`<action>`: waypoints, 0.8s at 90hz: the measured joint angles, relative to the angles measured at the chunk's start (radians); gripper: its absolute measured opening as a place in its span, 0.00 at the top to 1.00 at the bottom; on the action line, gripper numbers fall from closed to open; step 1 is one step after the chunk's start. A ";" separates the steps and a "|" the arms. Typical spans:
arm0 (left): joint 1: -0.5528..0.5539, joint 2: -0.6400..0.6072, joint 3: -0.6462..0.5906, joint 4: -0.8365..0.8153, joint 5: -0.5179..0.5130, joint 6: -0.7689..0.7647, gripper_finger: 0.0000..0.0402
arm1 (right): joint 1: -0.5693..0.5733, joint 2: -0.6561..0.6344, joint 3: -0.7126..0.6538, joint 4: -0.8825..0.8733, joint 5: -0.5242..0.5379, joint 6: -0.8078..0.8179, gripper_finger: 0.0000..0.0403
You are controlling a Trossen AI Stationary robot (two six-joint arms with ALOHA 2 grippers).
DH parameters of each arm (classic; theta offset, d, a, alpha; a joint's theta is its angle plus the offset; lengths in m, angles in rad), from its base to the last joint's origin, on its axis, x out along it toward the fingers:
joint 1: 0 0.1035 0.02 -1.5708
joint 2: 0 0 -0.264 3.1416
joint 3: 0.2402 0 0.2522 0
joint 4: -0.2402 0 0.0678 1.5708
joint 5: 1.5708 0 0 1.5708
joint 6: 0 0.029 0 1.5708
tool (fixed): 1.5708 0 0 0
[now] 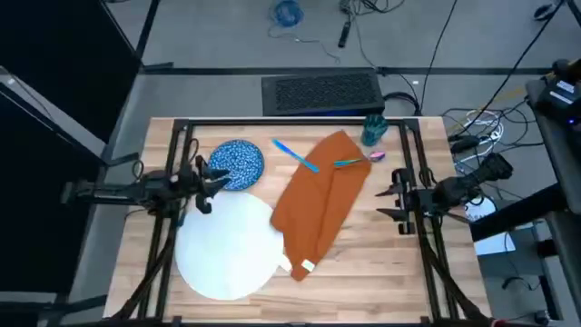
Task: Set table place
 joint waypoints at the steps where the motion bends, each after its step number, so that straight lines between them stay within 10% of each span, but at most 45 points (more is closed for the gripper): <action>1: 0.000 0.000 0.000 0.000 0.000 0.000 0.71 | 0.000 0.000 0.000 0.000 0.000 0.000 0.59; 39: 0.000 0.000 0.000 0.000 0.000 0.002 0.71 | 0.000 0.001 0.000 0.019 0.000 0.000 0.59; 72: 0.000 0.000 0.000 0.000 -0.046 0.367 0.71 | 0.000 0.000 0.000 0.013 -0.004 0.001 0.59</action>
